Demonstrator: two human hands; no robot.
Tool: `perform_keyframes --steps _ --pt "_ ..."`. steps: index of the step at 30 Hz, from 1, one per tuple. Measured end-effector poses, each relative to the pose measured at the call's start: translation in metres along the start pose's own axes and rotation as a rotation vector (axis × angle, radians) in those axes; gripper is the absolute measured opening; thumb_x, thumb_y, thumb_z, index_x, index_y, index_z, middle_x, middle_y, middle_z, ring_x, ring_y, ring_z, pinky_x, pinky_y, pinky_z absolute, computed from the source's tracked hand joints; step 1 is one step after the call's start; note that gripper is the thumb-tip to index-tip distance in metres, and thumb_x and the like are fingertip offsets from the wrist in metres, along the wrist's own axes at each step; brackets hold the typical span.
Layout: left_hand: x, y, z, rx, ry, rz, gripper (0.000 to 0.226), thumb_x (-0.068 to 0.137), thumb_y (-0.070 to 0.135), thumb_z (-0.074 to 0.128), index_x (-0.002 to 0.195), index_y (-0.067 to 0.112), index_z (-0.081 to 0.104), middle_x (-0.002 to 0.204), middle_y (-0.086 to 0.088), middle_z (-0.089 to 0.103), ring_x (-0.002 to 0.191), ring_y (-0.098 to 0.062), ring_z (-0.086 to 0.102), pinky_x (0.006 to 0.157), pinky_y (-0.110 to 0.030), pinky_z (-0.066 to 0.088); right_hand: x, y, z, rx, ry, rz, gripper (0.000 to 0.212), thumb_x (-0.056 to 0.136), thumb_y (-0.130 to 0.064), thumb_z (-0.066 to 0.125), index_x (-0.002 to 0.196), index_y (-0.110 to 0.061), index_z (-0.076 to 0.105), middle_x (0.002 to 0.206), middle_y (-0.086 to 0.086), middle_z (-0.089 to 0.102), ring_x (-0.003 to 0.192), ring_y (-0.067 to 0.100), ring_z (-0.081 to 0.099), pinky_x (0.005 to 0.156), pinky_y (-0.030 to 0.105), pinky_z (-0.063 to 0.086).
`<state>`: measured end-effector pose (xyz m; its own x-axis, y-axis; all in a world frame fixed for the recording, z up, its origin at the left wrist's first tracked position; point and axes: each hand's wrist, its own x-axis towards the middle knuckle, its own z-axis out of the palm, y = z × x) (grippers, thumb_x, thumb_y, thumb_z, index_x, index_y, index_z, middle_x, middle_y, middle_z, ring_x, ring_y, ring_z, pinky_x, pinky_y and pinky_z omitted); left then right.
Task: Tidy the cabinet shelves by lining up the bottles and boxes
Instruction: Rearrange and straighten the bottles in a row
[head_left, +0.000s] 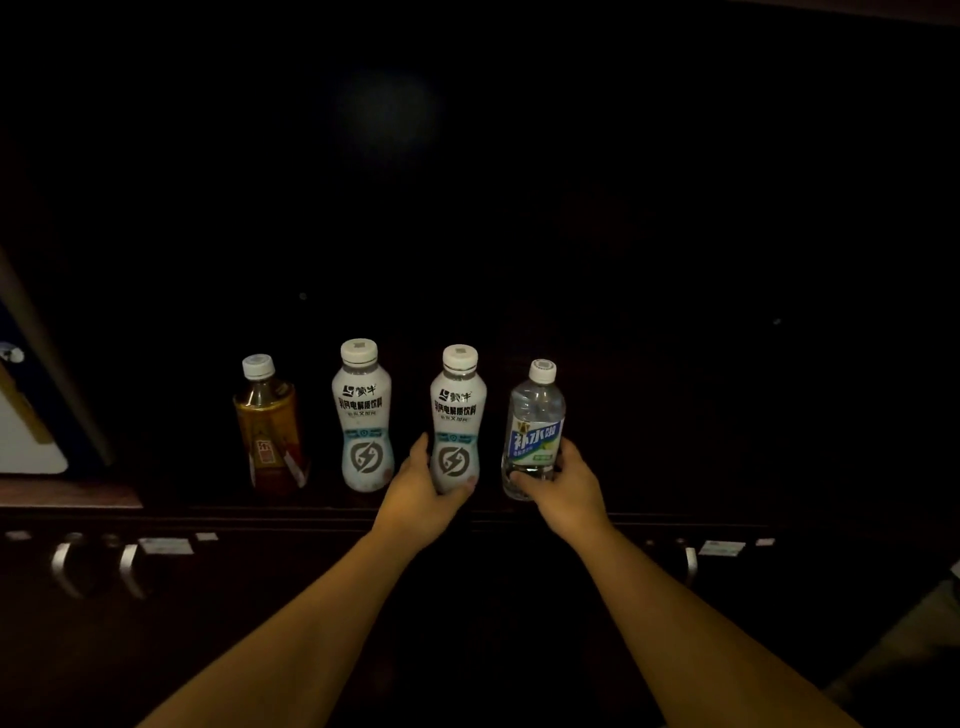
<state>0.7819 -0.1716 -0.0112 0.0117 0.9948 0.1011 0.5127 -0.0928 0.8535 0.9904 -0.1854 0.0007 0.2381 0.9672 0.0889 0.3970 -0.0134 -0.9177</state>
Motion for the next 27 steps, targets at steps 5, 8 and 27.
perform_keyframes --steps 5,8,27 --pt "0.001 -0.006 0.004 -0.034 0.064 0.055 0.066 0.081 0.035 0.079 0.139 0.025 0.048 0.125 0.004 0.061 0.111 -0.011 0.061 0.094 -0.031 0.052 -0.001 0.005 0.003 0.014 0.024 -0.006 0.055 0.074 -0.028 0.087 0.121 -0.028 0.058 0.099 -0.019 0.065 0.094 0.000 0.064 0.071 0.012 0.044" --pt "0.000 -0.008 0.006 -0.038 0.090 0.067 0.064 0.082 0.033 0.078 0.139 0.024 0.050 0.124 0.005 0.062 0.108 -0.008 0.061 0.092 -0.029 0.052 -0.001 0.007 0.004 0.009 0.024 -0.016 0.054 0.074 -0.030 0.087 0.121 -0.028 0.059 0.097 -0.020 0.066 0.089 -0.008 0.060 0.069 0.009 0.043" --pt "-0.001 -0.006 0.007 -0.027 0.119 0.100 0.060 0.084 0.032 0.076 0.139 0.024 0.050 0.125 0.006 0.062 0.111 -0.007 0.060 0.093 -0.028 0.051 0.004 0.000 0.029 0.005 0.013 -0.039 0.058 0.072 -0.032 0.088 0.122 -0.029 0.060 0.095 -0.025 0.064 0.087 -0.012 0.059 0.068 0.008 0.044"
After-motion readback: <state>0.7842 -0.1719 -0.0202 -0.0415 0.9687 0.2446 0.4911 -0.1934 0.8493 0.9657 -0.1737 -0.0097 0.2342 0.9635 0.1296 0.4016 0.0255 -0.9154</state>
